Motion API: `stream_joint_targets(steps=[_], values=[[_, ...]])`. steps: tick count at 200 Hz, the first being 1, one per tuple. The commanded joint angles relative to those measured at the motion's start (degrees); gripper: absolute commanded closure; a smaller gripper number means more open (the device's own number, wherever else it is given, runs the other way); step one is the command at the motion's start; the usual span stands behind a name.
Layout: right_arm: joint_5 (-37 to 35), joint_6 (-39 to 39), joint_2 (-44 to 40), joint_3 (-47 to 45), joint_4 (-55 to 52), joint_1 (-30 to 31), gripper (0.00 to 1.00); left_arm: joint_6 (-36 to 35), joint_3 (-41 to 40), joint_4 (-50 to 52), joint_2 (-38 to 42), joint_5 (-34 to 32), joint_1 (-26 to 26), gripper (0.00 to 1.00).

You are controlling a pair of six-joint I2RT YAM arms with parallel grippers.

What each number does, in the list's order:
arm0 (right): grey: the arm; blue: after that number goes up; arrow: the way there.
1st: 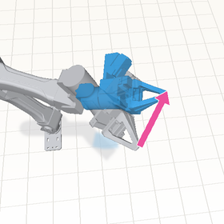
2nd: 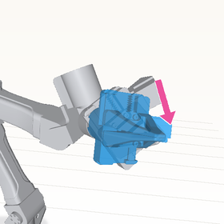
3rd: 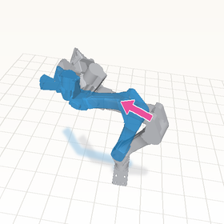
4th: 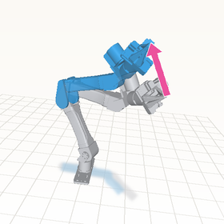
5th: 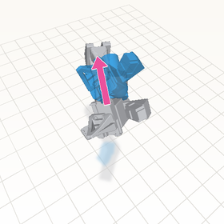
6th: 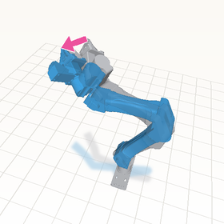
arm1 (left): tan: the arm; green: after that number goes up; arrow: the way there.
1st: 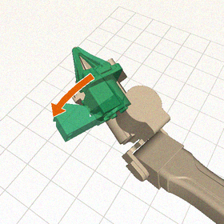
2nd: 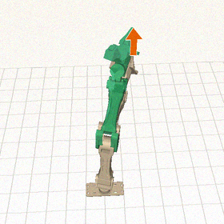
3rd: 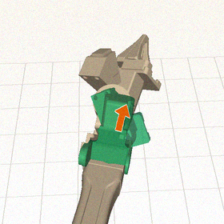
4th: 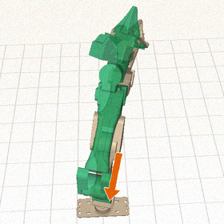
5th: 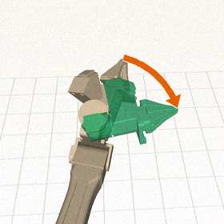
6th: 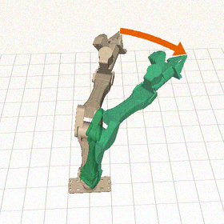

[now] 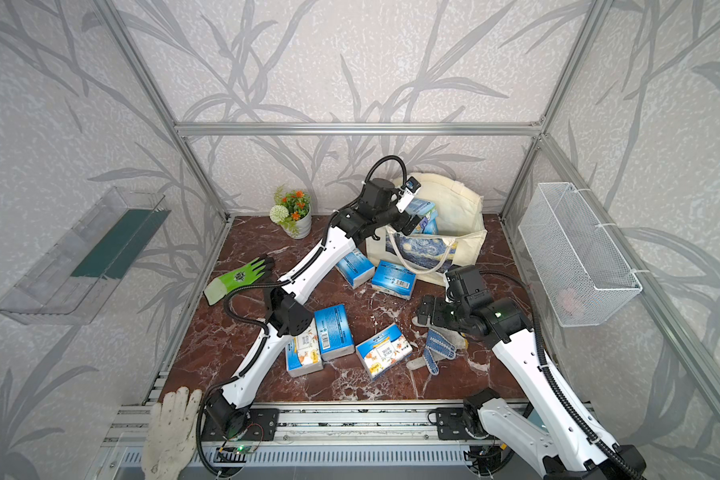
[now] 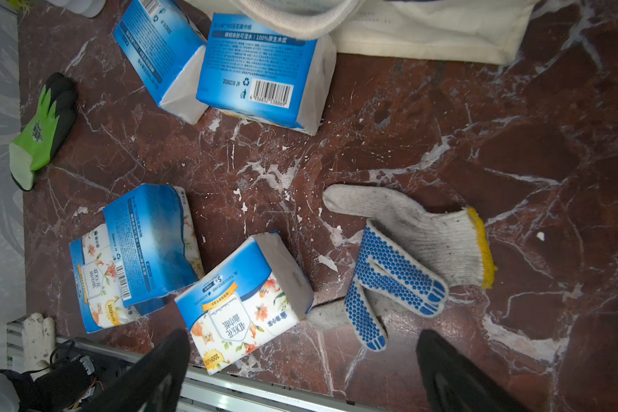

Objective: Put tissues into the canvas bag
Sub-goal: Place the pack of facial tissues in the canvas bag.

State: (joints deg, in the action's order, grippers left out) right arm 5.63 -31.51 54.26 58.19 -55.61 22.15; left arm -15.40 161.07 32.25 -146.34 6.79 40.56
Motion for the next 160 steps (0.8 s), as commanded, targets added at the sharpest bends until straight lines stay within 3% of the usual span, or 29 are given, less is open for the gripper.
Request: stream_joint_targets(steps=[1,83,160], values=[[-2.8,-0.2,-1.6,1.7,-1.0,0.3,0.00,0.3,-0.2,1.4,3.6,1.6,0.5,0.00],[-5.5,-0.3,-5.1,1.5,0.4,0.2,0.00,1.2,-0.1,4.2,7.4,2.9,0.9,0.00],[-1.0,0.4,-4.9,-0.4,5.4,0.1,0.00,-2.5,0.0,12.4,14.2,3.4,2.6,0.00]])
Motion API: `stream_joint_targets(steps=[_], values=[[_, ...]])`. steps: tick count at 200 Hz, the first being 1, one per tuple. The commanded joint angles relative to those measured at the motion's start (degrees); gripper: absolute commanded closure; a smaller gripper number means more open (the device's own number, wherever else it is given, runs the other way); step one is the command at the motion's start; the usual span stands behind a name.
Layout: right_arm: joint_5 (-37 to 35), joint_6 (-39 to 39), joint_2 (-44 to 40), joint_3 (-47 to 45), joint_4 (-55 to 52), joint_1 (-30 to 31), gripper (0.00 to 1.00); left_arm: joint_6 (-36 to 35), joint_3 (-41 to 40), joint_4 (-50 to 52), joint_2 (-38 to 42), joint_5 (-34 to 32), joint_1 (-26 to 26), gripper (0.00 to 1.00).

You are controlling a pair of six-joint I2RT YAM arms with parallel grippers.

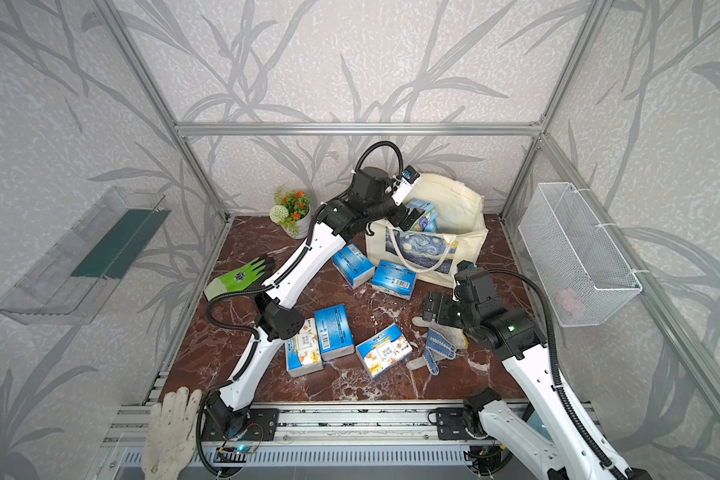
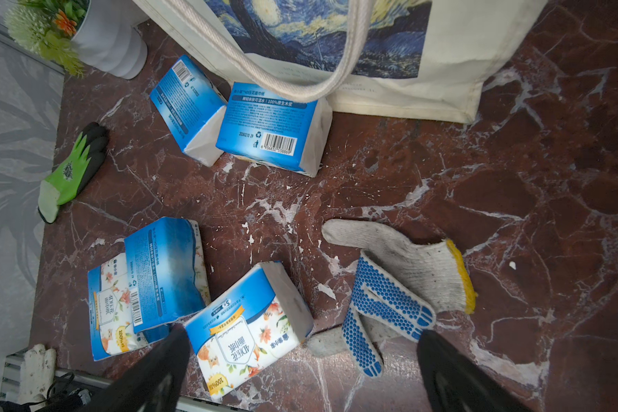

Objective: Put tissues into the canvas bag
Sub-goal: Place the pack of facial tissues in the canvas bag, then pick up the pack of facial tissues from the center of the board.

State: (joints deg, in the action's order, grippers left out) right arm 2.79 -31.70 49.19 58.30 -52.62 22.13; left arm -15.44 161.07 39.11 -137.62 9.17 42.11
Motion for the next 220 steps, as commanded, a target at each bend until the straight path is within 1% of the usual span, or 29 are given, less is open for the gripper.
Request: stream_joint_targets(steps=[1,56,73,96,109,122,132,147,152,162,178,202,211,220], values=[[1.9,0.7,0.2,-0.4,2.4,0.1,0.00,-2.5,0.0,5.7,5.6,1.1,1.0,0.00],[4.2,1.5,2.0,0.8,3.7,-0.7,0.00,-4.8,-0.8,18.0,13.4,1.7,1.0,0.00],[5.7,2.2,3.6,2.8,2.3,-1.4,0.00,-4.9,-3.9,21.6,16.9,0.5,0.9,0.00],[5.1,3.1,7.4,7.6,-3.0,-1.8,0.00,-3.6,-13.6,24.0,23.5,-4.2,0.6,0.00],[4.4,3.3,7.4,9.0,-4.4,-1.8,0.00,-4.2,-20.3,24.5,28.2,-6.8,0.3,0.00],[4.1,3.1,6.2,9.4,-4.4,-2.1,0.00,-3.8,-28.1,22.8,33.4,-7.7,-0.6,0.00],[5.5,3.1,5.4,9.7,-4.6,-3.4,0.01,-3.1,-34.5,21.0,37.6,-7.6,-1.3,0.00],[9.8,3.4,5.3,10.0,-5.2,-6.3,0.01,-2.4,-43.6,17.9,43.8,-8.7,-2.0,0.00],[11.2,3.7,5.5,10.2,-5.5,-7.3,0.01,-2.2,-46.0,17.2,45.6,-8.7,-2.3,0.00],[11.8,4.0,5.7,10.6,-6.2,-8.0,0.01,-2.1,-50.7,16.6,48.9,-8.5,-3.0,0.00],[11.3,4.4,5.6,11.2,-6.1,-8.5,0.01,-2.2,-56.4,16.8,52.9,-7.5,-4.3,0.00],[7.8,5.4,5.9,13.1,-7.7,-9.2,0.01,-1.9,-64.4,16.4,57.3,-2.8,-7.5,0.00],[7.6,6.3,6.5,13.6,-8.2,-9.3,0.01,-1.7,-66.9,15.8,58.6,-1.4,-8.1,0.00],[8.3,7.1,6.9,13.5,-7.9,-9.4,0.01,-2.0,-68.7,15.6,59.6,-1.4,-8.2,0.00]])
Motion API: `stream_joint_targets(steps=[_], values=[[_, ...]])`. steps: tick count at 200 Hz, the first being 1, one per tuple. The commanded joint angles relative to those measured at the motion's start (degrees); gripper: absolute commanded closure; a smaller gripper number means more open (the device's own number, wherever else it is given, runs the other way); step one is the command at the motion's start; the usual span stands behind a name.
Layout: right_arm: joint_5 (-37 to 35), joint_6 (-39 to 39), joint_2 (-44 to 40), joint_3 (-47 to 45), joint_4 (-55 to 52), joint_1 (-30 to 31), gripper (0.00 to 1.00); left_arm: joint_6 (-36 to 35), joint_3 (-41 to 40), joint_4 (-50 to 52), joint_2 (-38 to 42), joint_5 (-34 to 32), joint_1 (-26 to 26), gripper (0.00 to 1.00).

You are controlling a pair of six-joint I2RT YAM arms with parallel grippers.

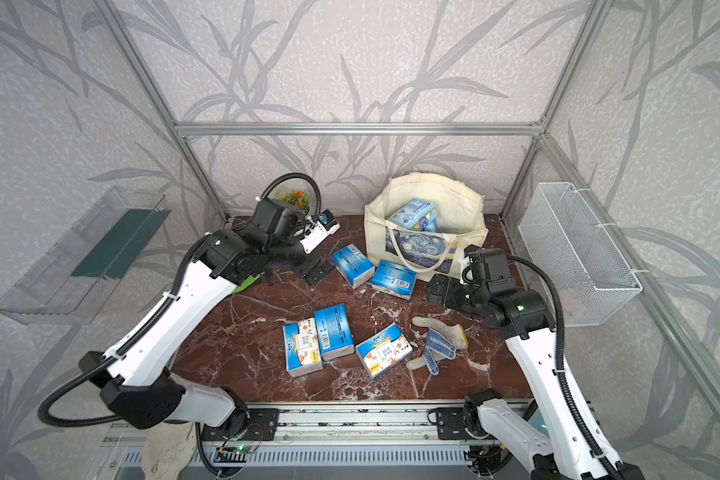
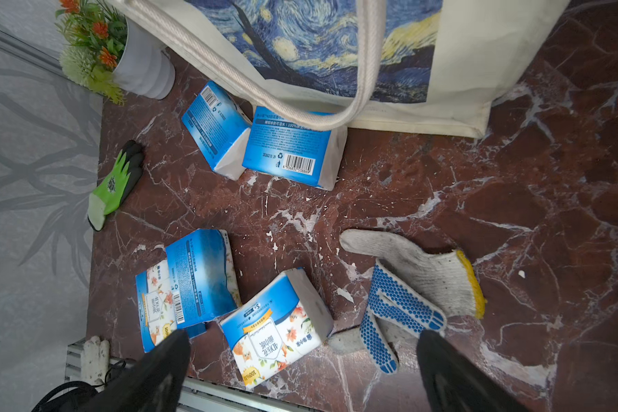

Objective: Put tissues into the canvas bag
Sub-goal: Pick up the pack of facial tissues from the center of the board.

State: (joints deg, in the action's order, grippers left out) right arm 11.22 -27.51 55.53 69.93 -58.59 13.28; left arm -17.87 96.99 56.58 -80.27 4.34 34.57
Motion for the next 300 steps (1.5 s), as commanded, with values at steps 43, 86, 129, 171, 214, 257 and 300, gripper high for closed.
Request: stream_joint_targets(steps=[43,86,129,171,214,257,300], values=[[2.8,4.5,0.3,-1.9,3.3,-0.7,0.01,-1.0,-11.0,0.3,5.7,3.3,-3.4,0.00],[6.9,8.1,2.5,-1.3,-0.1,-1.1,0.01,-3.7,-23.0,0.1,9.2,2.2,-3.6,0.00],[9.0,8.8,5.3,-4.5,-2.0,-1.1,0.01,-6.3,-31.8,2.0,8.9,0.7,-3.9,0.00],[-1.8,-1.3,5.6,-8.7,-3.5,7.5,0.01,-5.0,-35.5,0.4,8.8,2.0,-4.5,0.00],[-2.6,-17.8,2.2,-17.6,3.8,16.8,0.01,-6.2,-30.5,0.7,4.3,7.6,-4.1,0.00],[-9.0,-36.1,-7.6,-25.1,7.2,23.1,0.01,-3.0,-27.9,-1.2,1.0,7.8,-4.2,0.01],[-9.5,-40.4,-7.0,-26.3,8.9,25.7,0.01,-1.3,-21.2,-0.7,-3.2,10.1,-4.2,0.01]])
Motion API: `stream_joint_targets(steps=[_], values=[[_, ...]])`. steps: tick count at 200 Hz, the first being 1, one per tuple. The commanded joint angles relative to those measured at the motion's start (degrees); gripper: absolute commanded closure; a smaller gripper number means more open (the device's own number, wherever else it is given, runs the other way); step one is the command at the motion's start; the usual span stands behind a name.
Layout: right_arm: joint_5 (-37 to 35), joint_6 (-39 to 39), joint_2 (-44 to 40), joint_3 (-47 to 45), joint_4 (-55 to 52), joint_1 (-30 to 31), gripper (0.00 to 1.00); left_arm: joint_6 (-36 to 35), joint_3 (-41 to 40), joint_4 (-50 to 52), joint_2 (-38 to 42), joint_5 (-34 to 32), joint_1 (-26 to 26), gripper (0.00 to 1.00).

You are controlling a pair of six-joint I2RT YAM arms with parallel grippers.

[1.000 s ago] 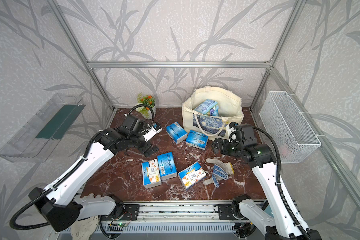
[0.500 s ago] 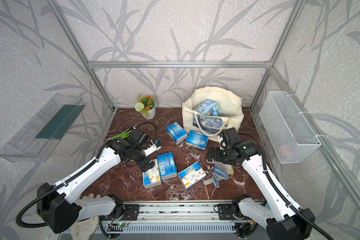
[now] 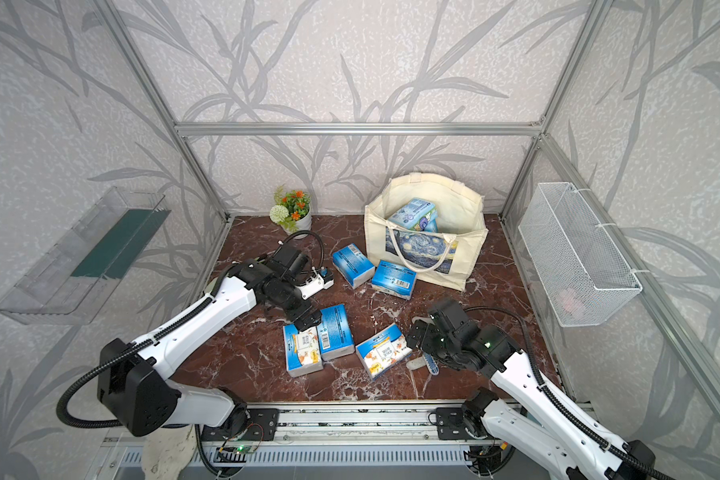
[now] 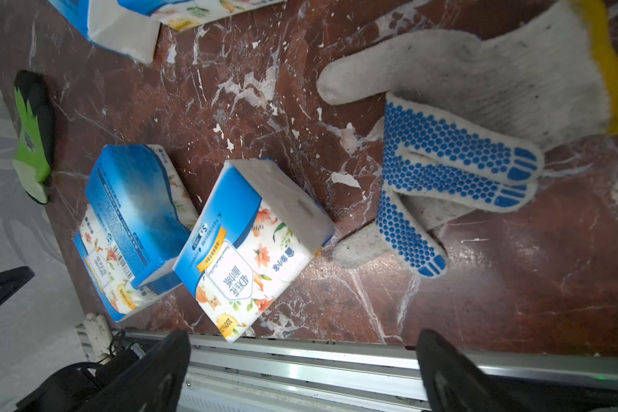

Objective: Put tissues into the canvas bag
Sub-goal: Pick up the pack of facial tissues from the center of the board.

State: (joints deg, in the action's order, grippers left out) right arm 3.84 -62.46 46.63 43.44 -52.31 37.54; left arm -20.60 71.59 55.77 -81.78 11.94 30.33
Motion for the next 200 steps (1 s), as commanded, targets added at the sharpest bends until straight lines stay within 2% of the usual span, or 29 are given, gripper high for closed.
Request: stream_joint_targets(steps=[1,33,54,78,102,136,154,200], values=[[-2.2,-5.5,2.0,0.3,2.7,1.5,0.01,1.5,4.2,0.1,-1.9,2.6,0.0,0.01],[-1.2,-6.9,9.0,2.1,6.2,3.9,0.01,2.6,5.8,-1.8,-3.2,3.8,0.1,0.01],[-3.3,-8.9,13.4,4.9,4.2,6.2,0.01,2.6,5.5,-2.5,-3.0,3.2,0.0,0.01],[-4.2,-17.0,14.1,2.3,6.7,8.4,0.01,2.8,4.8,-3.1,-2.4,3.7,0.0,0.01],[-8.5,-23.3,14.7,2.2,6.4,12.1,0.01,3.1,4.6,-3.1,-2.4,4.4,0.1,0.01],[-9.9,-27.6,18.2,4.8,4.4,13.8,0.01,3.5,3.6,-4.1,-2.2,5.2,0.0,0.01],[-10.8,-30.9,19.1,3.9,7.5,14.8,0.01,3.6,3.5,-4.7,-2.0,5.6,0.0,0.01],[-13.1,-33.2,24.6,8.1,8.9,15.8,0.01,3.6,3.5,-5.0,-1.2,6.0,0.0,0.01]])
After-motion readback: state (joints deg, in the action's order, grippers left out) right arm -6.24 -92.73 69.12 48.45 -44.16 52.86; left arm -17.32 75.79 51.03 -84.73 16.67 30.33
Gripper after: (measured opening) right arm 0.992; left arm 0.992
